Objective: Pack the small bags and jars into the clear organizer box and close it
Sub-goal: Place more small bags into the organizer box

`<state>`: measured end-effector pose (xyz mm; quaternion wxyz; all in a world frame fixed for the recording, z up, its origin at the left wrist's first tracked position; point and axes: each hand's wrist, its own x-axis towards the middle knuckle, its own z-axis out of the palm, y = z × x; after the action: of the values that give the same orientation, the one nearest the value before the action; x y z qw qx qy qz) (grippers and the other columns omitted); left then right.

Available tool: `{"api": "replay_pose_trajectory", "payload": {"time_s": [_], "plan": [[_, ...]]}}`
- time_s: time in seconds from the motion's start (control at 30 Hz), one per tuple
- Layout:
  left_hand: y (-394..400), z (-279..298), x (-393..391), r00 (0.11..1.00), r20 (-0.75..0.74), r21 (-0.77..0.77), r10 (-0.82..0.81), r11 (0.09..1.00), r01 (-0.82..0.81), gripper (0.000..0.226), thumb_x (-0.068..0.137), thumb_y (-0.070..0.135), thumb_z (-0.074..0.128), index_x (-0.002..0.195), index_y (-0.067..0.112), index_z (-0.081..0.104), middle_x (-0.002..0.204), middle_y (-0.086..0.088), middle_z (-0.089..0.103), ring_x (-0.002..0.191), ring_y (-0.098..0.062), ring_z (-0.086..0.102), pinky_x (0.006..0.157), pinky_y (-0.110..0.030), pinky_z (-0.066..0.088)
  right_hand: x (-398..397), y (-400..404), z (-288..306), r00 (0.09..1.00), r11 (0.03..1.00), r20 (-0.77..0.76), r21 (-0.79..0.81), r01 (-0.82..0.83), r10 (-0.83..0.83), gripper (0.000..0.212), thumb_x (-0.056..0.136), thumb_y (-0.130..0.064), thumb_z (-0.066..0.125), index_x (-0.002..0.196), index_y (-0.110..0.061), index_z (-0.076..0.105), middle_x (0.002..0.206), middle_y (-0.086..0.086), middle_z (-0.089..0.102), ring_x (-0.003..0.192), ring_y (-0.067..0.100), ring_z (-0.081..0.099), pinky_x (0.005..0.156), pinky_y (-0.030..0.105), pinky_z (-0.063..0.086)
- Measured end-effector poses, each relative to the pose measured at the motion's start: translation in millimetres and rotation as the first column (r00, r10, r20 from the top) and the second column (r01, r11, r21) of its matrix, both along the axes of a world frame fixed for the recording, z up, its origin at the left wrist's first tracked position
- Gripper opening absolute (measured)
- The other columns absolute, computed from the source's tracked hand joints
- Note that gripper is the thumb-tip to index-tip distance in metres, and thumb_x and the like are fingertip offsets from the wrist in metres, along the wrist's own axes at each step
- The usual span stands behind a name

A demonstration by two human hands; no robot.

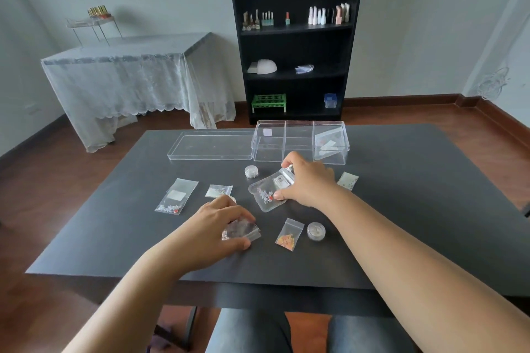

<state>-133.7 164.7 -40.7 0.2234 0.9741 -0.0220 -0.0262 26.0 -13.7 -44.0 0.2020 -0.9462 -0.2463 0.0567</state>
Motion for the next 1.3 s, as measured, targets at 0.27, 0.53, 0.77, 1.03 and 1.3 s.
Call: {"api": "replay_pose_trajectory", "payload": {"time_s": [0.27,0.53,0.77,1.03,1.3], "plan": [[-1.4,-0.6,11.4,0.998,0.008,-0.158,0.061,0.986,-0.059,0.058,0.067,0.039,0.085,0.112,0.057,0.055,0.105,0.016,0.05,0.062,0.002,0.052,0.06,-0.012,0.038,-12.0,-4.9,0.0,0.999,0.911,-0.054,0.411,0.025,-0.003,0.055,0.077,-0.02,0.074,0.118,-0.037,0.04,0.104,-0.002,0.061,0.081,0.021,0.058,0.069,0.04,0.049],[-3.9,-4.6,19.7,0.993,0.094,-0.33,0.075,0.943,-0.04,0.032,0.078,0.03,0.078,0.1,0.047,0.062,0.078,0.015,0.055,0.046,-0.001,0.045,0.049,-0.01,0.038,-1.8,-28.0,6.4,0.991,0.772,-0.126,0.624,0.12,-0.052,0.052,0.079,-0.024,0.074,0.115,-0.044,0.042,0.119,-0.012,0.045,0.074,0.003,0.052,0.05,0.015,0.039],[-4.7,19.1,57.1,0.937,0.23,-0.531,0.263,0.841,-0.105,0.027,0.08,0.033,0.077,0.098,0.045,0.062,0.085,-0.009,0.064,0.065,-0.03,0.056,0.056,-0.034,0.051,31.4,-62.0,27.0,0.959,0.537,-0.145,0.803,0.258,-0.244,0.055,0.075,-0.019,0.074,0.109,-0.048,0.044,0.112,-0.015,0.053,0.088,0.007,0.059,0.064,0.025,0.05],[-39.7,53.9,136.6,0.846,0.264,-0.765,0.463,0.635,-0.109,0.021,0.08,0.039,0.075,0.086,0.037,0.055,0.065,0.004,0.055,0.052,-0.014,0.046,0.048,-0.027,0.043,83.6,-91.0,38.2,0.902,0.456,-0.155,0.82,0.345,-0.404,0.035,0.083,-0.009,0.056,0.111,-0.028,0.051,0.094,0.01,0.071,0.056,0.011,0.058,0.06,0.033,0.056],[-84.2,38.8,188.1,0.821,0.254,-0.786,0.512,0.603,-0.133,0.011,0.088,0.033,0.067,0.093,0.025,0.072,0.091,0.008,0.07,0.073,-0.009,0.061,0.058,-0.021,0.046,112.7,-78.9,42.3,0.919,0.717,-0.012,0.621,0.317,-0.395,0.022,0.085,-0.018,0.06,0.107,-0.022,0.061,0.079,-0.003,0.068,0.075,0.018,0.065,0.062,0.027,0.048]]}}
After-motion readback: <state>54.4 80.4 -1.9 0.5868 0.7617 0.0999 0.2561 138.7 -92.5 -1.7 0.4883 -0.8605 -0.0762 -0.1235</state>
